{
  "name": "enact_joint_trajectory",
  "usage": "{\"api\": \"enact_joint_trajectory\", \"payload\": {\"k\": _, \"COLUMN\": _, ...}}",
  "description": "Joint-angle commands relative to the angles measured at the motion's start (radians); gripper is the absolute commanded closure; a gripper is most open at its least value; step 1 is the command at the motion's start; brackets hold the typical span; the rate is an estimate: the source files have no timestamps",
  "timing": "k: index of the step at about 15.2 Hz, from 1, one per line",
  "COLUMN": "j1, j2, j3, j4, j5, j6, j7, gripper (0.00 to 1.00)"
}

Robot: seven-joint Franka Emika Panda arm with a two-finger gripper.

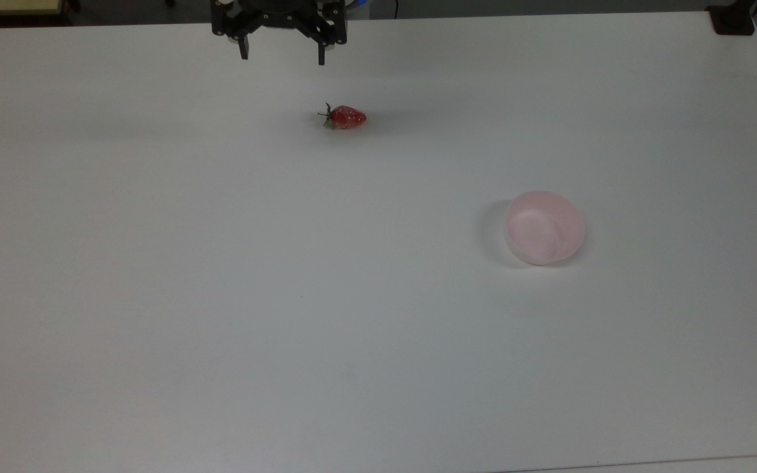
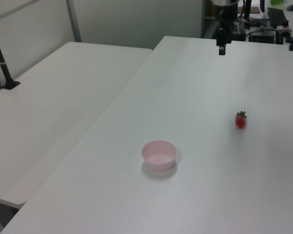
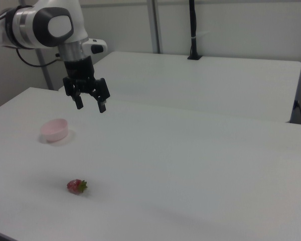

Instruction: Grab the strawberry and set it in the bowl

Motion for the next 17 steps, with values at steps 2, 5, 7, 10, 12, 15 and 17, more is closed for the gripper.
{"api": "enact_joint_trajectory", "payload": {"k": 2, "j1": 0.011, "j2": 0.015, "j3": -0.016, "j4": 0.031, "j5": 0.01, "j6": -0.02, "j7": 0.006, "gripper": 0.0}}
{"api": "enact_joint_trajectory", "payload": {"k": 5, "j1": 0.011, "j2": 0.014, "j3": -0.016, "j4": 0.031, "j5": 0.01, "j6": -0.02, "j7": 0.006, "gripper": 0.0}}
{"api": "enact_joint_trajectory", "payload": {"k": 7, "j1": 0.011, "j2": 0.014, "j3": -0.016, "j4": 0.031, "j5": 0.01, "j6": -0.02, "j7": 0.006, "gripper": 0.0}}
{"api": "enact_joint_trajectory", "payload": {"k": 10, "j1": 0.012, "j2": 0.012, "j3": -0.014, "j4": 0.028, "j5": 0.01, "j6": -0.023, "j7": 0.006, "gripper": 0.0}}
{"api": "enact_joint_trajectory", "payload": {"k": 12, "j1": 0.014, "j2": 0.012, "j3": -0.014, "j4": 0.024, "j5": 0.01, "j6": -0.025, "j7": -0.01, "gripper": 0.0}}
{"api": "enact_joint_trajectory", "payload": {"k": 15, "j1": 0.029, "j2": 0.008, "j3": -0.014, "j4": -0.054, "j5": 0.006, "j6": -0.02, "j7": -0.224, "gripper": 0.0}}
{"api": "enact_joint_trajectory", "payload": {"k": 17, "j1": 0.054, "j2": -0.014, "j3": -0.014, "j4": -0.119, "j5": -0.026, "j6": -0.015, "j7": -0.379, "gripper": 0.0}}
